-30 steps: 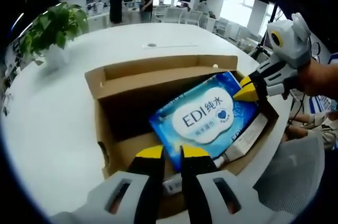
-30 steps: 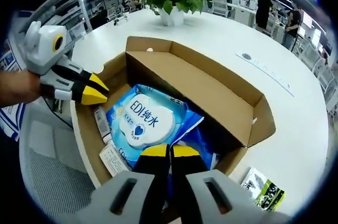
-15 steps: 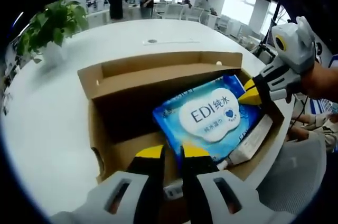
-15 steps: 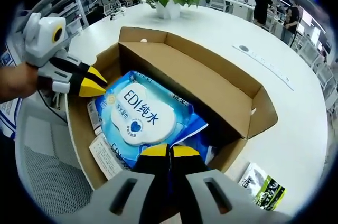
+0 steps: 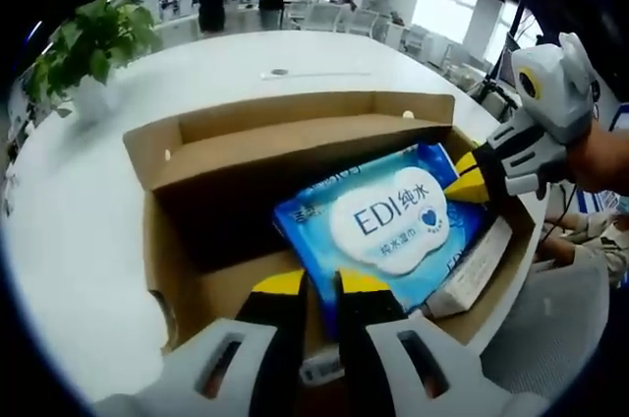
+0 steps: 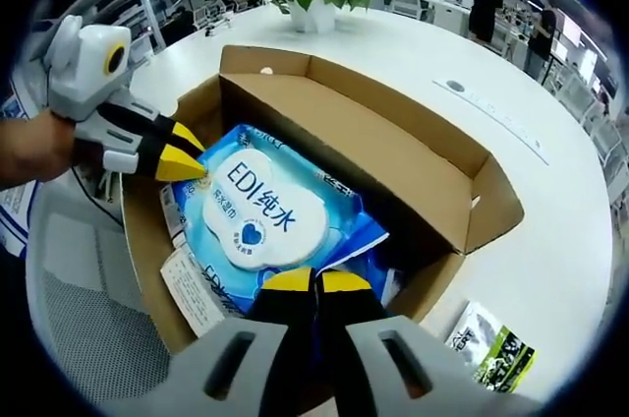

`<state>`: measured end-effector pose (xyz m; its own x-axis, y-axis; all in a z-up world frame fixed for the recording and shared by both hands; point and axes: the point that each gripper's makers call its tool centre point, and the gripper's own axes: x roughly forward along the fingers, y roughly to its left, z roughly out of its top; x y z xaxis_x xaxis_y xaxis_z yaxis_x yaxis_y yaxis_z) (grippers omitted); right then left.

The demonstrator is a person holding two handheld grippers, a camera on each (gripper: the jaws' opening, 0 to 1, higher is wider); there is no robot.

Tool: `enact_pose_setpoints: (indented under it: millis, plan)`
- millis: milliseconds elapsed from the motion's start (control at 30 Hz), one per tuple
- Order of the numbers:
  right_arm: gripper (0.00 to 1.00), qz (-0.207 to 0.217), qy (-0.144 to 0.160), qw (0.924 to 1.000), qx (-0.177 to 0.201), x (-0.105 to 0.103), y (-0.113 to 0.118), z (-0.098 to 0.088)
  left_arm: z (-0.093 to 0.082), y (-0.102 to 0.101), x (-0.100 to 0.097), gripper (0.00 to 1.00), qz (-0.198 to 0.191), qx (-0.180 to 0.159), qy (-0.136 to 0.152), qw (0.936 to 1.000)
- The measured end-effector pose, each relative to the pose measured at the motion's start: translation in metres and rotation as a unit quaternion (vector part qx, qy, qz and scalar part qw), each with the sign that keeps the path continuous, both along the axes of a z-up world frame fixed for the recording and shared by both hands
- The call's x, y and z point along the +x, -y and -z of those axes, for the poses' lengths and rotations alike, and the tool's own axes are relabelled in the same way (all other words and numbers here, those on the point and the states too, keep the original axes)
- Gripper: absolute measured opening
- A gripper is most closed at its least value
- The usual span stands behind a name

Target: Operate the shoe box by opening the lid, removing the specified soft item, and placing it in the target area until the item is outside and the box remains undamaged.

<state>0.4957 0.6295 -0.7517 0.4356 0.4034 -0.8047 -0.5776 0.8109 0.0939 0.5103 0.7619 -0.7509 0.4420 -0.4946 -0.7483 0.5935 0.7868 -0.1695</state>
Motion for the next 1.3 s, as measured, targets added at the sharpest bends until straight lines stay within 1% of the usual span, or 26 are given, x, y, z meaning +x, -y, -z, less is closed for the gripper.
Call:
enact_pose_setpoints:
  millis: [233,267,367,467,733,933,1167,1300]
  plan:
    - [0.0,0.0,-0.001,1.0,0.003,0.0,0.0,0.001,0.004,0.001,0.0,0.07,0.01,0.015,0.003,0.9998]
    - [0.0,0.0,-0.001,1.0,0.004,0.0,0.0,0.001,0.006,0.0,-0.001,0.05,0.013,0.02,0.002,0.9997]
    - [0.0,0.003,0.0,1.0,0.007,0.0,0.0,0.003,0.007,0.0,0.0,0.0,0.016,0.021,0.001,0.9996]
    - [0.0,0.005,0.001,0.9999,0.01,0.0,0.0,0.003,0.01,0.001,0.0,0.0,0.026,0.029,0.003,0.9992]
    - [0.0,0.003,0.004,0.9999,0.01,0.0,0.0,0.002,0.011,0.001,-0.001,0.0,0.022,0.032,-0.005,0.9992]
    - [0.0,0.012,0.002,0.9997,0.02,-0.001,0.0,-0.001,0.006,-0.001,-0.001,0.0,0.018,0.026,-0.006,0.9995]
    - [0.0,0.016,0.003,0.9995,0.027,-0.002,-0.002,-0.008,-0.009,-0.004,-0.003,0.0,0.01,0.014,-0.001,0.9999]
    - [0.0,0.022,0.003,0.9991,0.037,-0.003,-0.003,-0.014,-0.015,-0.005,-0.005,0.0,0.005,0.01,-0.006,0.9999]
